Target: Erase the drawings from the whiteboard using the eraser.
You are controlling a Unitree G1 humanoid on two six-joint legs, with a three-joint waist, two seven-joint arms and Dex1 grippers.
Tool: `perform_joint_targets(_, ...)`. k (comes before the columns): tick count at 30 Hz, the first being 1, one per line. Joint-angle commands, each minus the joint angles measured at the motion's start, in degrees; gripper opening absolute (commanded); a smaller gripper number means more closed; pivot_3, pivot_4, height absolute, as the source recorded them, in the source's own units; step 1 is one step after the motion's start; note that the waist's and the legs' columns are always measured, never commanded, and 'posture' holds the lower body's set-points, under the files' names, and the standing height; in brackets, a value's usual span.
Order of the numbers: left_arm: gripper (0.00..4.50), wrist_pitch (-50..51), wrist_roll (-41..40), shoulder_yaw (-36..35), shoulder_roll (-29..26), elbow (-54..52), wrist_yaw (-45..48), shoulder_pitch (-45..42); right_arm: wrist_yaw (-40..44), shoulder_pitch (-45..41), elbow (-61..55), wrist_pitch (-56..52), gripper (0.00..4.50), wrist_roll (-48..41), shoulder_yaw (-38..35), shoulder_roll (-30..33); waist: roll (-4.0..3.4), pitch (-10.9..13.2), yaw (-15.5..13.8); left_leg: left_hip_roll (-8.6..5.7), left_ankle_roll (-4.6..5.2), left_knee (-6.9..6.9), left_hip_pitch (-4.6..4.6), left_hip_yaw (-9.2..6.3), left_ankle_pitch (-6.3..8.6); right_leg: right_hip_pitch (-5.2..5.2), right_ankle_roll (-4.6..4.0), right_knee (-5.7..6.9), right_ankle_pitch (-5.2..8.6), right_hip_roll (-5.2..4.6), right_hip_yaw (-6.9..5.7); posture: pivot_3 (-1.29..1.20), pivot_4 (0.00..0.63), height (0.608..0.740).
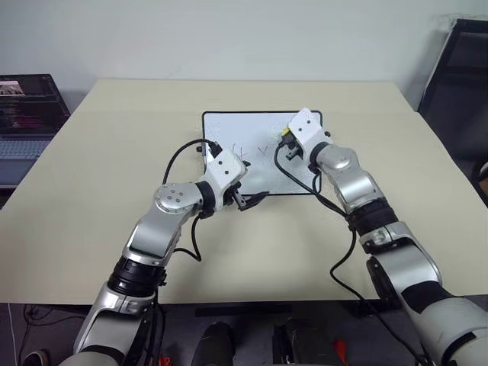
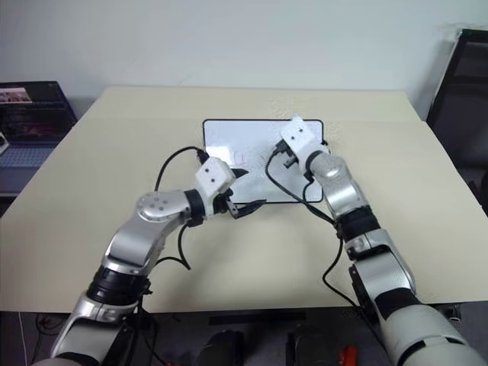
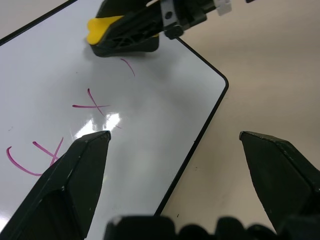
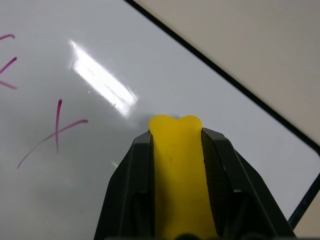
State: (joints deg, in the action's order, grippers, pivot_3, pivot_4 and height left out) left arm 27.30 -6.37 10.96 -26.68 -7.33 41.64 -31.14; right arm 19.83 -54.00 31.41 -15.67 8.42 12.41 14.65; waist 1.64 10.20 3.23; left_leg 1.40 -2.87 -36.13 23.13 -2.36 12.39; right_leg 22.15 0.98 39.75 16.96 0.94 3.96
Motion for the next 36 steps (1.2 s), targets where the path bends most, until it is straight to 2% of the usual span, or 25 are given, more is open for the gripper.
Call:
perform_joint_targets(1,4.50,-0.24,-0.28,-0.67,-0.05,-2.26,-0.24,-0.46,2.48,4.40,-3.85,-4.66,0.99,1.07,0.86,1.49,0.00,0.00,0.01,0.00,0.00,0.00,-0.07,0.01,0.00,-0.06,0.00,0.01,0.00,0.00,0.00,0.00,0.150,0.740)
perform_joint_targets(9,4.50,-0.94,-0.29,-0.66,0.06,-1.36,-0.01,-0.35,9.24,9.58,-13.45,-9.48,0.99,3.71,5.91,4.13,0.01,-0.01,0.25,0.04,0.03,-0.04,-0.30,0.09,-0.03,-0.14,0.26,0.13,0.14,0.07,0.11,0.00,0.150,0.740)
perform_joint_targets(20,4.50,-0.75,-0.20,-0.83,-0.06,-2.50,-0.50,0.99,-1.62,0.18,-4.86,-0.52,0.99,4.86,1.62,-0.01,0.01,0.01,0.23,0.06,0.04,-0.02,-0.24,0.17,-0.05,-0.05,0.28,0.13,0.15,0.08,0.15,0.00,0.150,0.740)
perform_joint_targets(24,4.50,-0.64,-0.13,-0.94,-0.14,-2.94,-0.70,1.51,-1.91,-1.71,-1.16,1.22,0.99,4.99,1.99,-1.02,0.01,0.01,0.09,0.03,0.03,0.08,-0.08,0.17,-0.03,0.11,0.01,0.08,0.01,0.04,0.12,0.00,0.150,0.740)
perform_joint_targets(29,4.50,-0.52,-0.29,-1.31,-0.44,-3.20,-0.99,1.79,3.42,2.45,-2.95,-1.34,0.99,6.14,4.77,0.47,0.02,0.01,0.06,0.04,0.03,0.16,-0.02,0.09,-0.01,0.08,-0.01,-0.16,0.02,0.01,0.11,0.00,0.150,0.740)
perform_joint_targets(36,4.50,-0.54,-0.36,-1.39,-0.52,-2.99,-1.39,1.86,10.53,10.78,-13.76,-5.53,0.99,7.52,7.41,4.34,0.02,0.00,0.05,0.03,0.04,0.09,-0.20,0.08,-0.02,-0.14,0.15,-0.13,0.10,0.02,0.06,0.00,0.150,0.740)
